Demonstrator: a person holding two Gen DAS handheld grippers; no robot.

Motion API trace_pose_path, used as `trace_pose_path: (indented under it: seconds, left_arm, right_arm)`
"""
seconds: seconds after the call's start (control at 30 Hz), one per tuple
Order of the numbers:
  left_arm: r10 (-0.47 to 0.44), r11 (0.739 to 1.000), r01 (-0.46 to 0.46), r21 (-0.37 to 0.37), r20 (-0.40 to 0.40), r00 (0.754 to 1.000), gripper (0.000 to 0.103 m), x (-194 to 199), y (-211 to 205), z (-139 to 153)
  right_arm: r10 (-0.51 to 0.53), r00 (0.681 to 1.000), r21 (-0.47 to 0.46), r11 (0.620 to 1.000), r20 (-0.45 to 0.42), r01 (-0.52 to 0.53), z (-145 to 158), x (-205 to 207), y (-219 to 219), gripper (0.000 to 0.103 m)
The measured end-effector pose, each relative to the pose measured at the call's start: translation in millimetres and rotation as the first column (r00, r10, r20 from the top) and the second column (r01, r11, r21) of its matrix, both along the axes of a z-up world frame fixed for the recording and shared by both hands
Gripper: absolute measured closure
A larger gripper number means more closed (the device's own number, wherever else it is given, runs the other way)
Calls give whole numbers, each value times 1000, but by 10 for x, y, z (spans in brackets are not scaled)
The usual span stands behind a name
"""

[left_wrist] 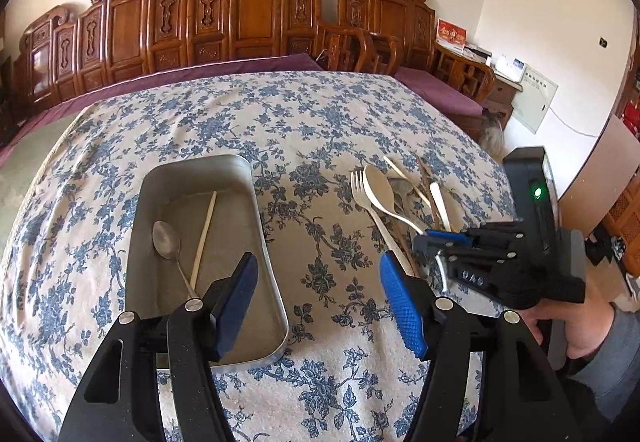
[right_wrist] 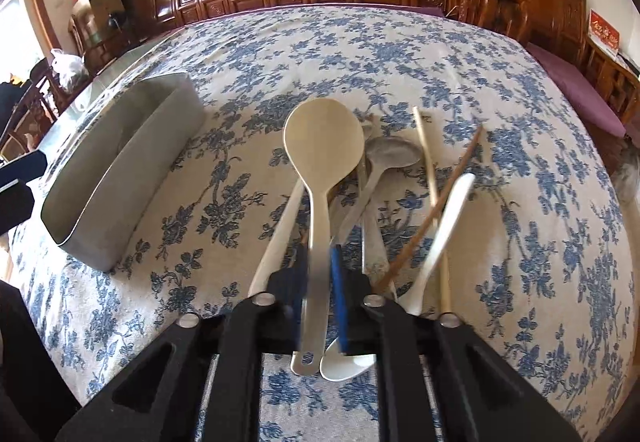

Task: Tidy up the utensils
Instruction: 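Grasp the white plastic spoon with the right tool from the pile, then grasp a white plastic fork with the left tool while the right tool holds the white spoon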

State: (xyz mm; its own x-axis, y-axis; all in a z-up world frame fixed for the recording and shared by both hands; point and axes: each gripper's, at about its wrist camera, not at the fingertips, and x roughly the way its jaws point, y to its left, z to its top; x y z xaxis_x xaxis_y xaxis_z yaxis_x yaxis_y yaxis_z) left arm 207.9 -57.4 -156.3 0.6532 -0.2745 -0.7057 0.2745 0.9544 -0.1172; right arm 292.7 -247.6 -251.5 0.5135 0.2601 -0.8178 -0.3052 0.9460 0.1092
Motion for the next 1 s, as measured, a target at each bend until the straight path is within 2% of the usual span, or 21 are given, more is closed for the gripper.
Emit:
trace_pose_path:
  seconds: [0.13, 0.37, 0.57, 0.77, 1.0]
  left_arm:
    - [-12, 1000, 12, 21, -6, 1000, 42, 1, -76, -35]
    - [-33, 996, 34, 79, -7, 999, 42, 12, -252, -58]
    - [-53, 991, 56, 120, -27, 998, 42, 67, -439, -119]
    - [-63, 990, 71, 118, -72, 995, 43, 257, -661, -241]
    - [-74, 986, 93, 140, -133, 988, 57, 568, -922, -475]
  right_arm:
    - [-16, 1000, 40, 999, -1, 16, 28, -17, -108, 91]
    - [-46, 997, 140, 990, 66, 36, 248, -47, -325, 92]
    - [-86, 991, 147, 987, 106, 70, 324, -10, -522, 92]
    - [-130, 988, 126, 985, 86, 118, 252, 65, -699, 91]
    - [-156, 985, 122, 982, 80, 146, 211, 98, -799, 91]
